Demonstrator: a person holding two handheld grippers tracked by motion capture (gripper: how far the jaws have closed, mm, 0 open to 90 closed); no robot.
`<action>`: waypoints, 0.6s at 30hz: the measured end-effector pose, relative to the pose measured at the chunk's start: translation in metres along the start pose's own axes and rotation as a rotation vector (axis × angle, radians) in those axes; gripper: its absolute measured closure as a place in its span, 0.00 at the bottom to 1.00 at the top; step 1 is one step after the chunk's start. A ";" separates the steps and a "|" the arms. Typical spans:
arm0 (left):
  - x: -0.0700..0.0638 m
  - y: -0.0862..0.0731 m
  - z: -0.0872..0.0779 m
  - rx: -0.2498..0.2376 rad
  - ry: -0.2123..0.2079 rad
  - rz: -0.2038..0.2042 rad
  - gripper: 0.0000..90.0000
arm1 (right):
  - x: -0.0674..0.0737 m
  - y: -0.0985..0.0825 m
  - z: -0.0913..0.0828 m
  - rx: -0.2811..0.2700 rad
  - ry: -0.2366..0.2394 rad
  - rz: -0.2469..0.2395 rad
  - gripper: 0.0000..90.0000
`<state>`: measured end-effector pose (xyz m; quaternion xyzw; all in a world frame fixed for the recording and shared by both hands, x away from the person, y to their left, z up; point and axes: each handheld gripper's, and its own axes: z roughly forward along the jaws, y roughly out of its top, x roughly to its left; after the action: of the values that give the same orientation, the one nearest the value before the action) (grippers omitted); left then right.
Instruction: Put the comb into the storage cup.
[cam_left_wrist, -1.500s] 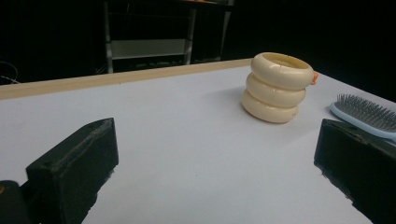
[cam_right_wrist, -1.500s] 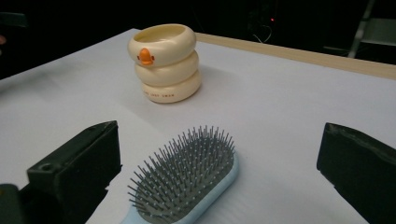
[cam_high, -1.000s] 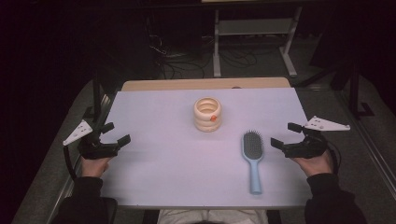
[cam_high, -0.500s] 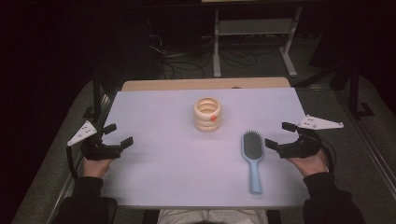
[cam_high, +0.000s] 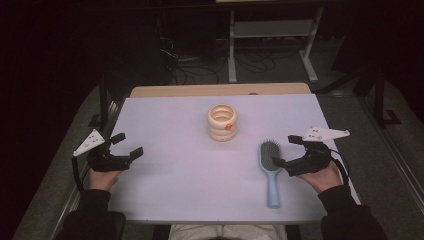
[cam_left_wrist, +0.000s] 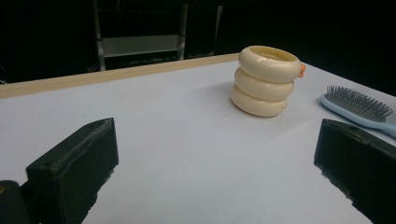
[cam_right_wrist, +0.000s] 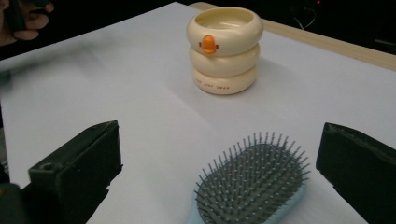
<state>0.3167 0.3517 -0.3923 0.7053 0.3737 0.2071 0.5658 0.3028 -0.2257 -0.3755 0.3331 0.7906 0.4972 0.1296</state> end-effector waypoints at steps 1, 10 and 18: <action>0.000 0.000 0.000 0.001 0.000 0.001 0.00 | 0.002 0.000 0.001 0.006 0.005 -0.003 0.00; 0.000 0.000 0.000 0.005 -0.002 0.002 0.00 | 0.011 0.001 0.013 0.063 0.045 -0.037 0.03; 0.000 0.000 0.001 0.006 -0.005 0.004 0.00 | 0.019 0.000 0.021 0.100 0.074 -0.050 0.04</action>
<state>0.3171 0.3510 -0.3926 0.7083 0.3712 0.2054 0.5643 0.3003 -0.1987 -0.3829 0.3007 0.8267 0.4658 0.0960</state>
